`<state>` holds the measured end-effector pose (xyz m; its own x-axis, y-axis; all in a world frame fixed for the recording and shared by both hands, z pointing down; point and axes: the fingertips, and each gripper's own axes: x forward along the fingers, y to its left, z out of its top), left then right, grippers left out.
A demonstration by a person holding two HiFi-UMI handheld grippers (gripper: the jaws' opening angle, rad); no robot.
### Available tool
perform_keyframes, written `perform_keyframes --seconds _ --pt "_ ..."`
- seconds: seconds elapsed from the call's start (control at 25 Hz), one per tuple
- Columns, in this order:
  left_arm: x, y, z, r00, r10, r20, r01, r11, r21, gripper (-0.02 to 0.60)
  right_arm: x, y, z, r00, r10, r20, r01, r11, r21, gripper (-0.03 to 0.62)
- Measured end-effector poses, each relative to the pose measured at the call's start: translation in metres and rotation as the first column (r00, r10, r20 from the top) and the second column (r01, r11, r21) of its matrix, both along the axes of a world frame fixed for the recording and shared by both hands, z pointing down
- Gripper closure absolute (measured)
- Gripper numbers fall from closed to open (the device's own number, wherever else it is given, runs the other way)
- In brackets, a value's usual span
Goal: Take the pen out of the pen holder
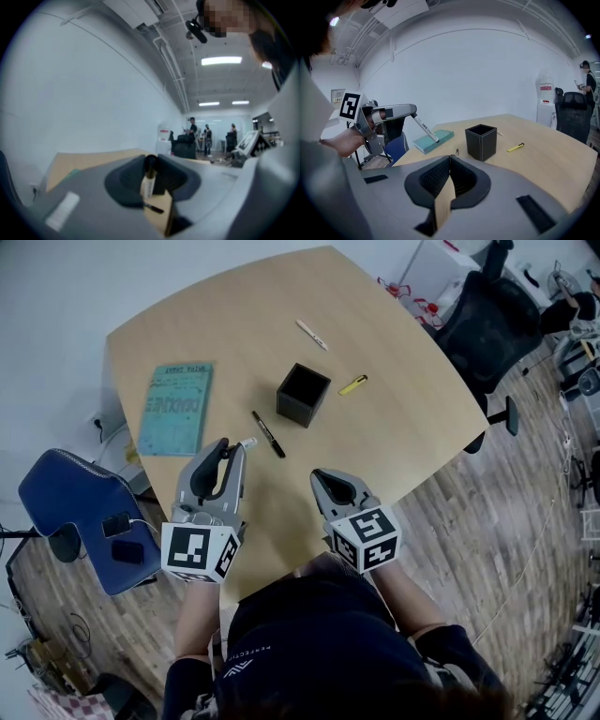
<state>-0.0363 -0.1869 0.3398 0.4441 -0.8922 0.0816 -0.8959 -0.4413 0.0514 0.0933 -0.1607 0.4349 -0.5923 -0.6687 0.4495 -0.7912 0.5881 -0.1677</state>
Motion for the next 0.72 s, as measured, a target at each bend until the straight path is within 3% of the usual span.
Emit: perform_keyframes --seconds 0.72 --pt "-0.009 0.042 0.040 1.000 -0.023 0.005 0.024 0.994 -0.106 0.495 0.005 0.014 0.002 0.999 0.021 -0.027 -0.021 1.000 -0.011 0.591"
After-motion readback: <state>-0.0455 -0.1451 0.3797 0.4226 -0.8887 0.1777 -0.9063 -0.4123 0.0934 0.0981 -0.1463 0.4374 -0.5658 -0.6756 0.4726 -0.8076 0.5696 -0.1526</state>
